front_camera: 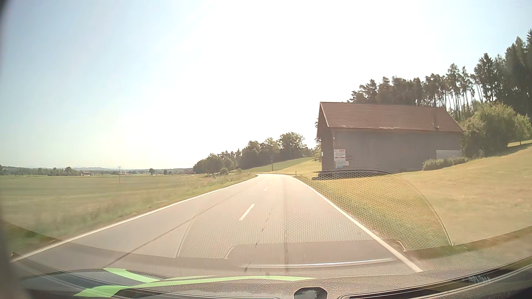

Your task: Follow the waypoints while adhering to traffic rules and regulations

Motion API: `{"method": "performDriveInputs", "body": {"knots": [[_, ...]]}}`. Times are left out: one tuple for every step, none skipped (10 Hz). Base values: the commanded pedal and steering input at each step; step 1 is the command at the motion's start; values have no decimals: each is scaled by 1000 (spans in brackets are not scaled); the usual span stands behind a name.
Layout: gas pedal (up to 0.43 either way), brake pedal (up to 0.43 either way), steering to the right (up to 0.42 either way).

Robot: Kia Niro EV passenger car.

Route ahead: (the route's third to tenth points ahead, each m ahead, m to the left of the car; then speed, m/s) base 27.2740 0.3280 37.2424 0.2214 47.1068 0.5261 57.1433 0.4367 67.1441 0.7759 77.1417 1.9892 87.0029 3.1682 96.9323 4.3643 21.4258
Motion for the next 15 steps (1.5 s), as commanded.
{"method": "performDriveInputs", "body": {"knots": [[169,0,-1],[150,0,-2],[150,0,-3],[150,0,-3],[150,0,-4],[150,0,-4],[150,0,-4],[157,0,-4],[169,0,-4],[189,0,-3],[189,0,-3],[197,0,-3],[197,0,-3],[197,0,-4],[189,0,-4]]}}
